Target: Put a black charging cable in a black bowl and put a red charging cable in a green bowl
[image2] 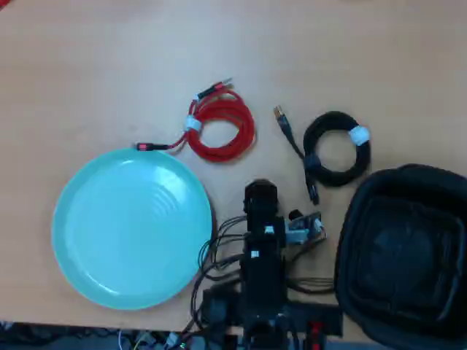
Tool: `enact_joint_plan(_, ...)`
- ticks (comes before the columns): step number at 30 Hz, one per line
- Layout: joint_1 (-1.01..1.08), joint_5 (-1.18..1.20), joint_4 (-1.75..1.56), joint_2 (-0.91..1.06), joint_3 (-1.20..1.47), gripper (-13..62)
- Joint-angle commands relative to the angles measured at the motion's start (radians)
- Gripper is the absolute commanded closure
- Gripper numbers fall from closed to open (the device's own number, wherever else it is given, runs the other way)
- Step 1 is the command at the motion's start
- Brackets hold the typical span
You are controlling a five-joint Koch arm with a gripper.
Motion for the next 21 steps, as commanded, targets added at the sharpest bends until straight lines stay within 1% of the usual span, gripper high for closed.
enact_joint_plan(1, 0.009, 0.003, 0.032, 0.04, 0.023, 56.2)
enact_joint_plan(17, 0.006, 0.0, 0.043, 0.038, -0.006, 56.2)
enact_joint_plan(21, -0.005, -0.002, 0.207, 0.037, -0.132, 56.1)
